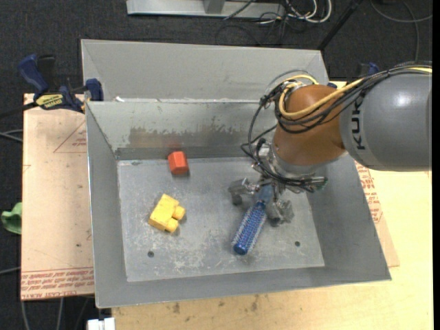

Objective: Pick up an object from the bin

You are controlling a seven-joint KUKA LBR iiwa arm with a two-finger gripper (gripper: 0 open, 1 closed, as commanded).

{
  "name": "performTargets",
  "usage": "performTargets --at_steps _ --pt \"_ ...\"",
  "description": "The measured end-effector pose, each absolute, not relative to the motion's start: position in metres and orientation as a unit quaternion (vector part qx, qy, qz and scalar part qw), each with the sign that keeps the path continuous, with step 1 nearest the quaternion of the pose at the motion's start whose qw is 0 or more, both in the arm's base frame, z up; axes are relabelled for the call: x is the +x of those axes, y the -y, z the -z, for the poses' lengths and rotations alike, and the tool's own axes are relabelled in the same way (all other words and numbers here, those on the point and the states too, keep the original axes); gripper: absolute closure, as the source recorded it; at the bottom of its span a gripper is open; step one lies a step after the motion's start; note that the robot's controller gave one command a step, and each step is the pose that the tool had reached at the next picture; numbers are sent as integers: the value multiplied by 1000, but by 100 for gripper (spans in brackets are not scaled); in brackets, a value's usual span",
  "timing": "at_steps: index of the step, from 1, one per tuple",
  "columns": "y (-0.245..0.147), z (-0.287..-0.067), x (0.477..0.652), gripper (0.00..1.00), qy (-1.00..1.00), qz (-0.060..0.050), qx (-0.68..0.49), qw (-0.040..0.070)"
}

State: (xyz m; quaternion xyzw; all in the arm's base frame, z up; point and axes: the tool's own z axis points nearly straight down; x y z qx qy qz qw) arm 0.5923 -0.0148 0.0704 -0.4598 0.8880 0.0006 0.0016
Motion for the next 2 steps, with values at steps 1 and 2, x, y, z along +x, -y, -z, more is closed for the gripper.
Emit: performTargets --at_steps 1,2 --pt "15 -71 593 100 -888 0 -460 2" --pt "25 -229 604 100 -864 2 -504 5"
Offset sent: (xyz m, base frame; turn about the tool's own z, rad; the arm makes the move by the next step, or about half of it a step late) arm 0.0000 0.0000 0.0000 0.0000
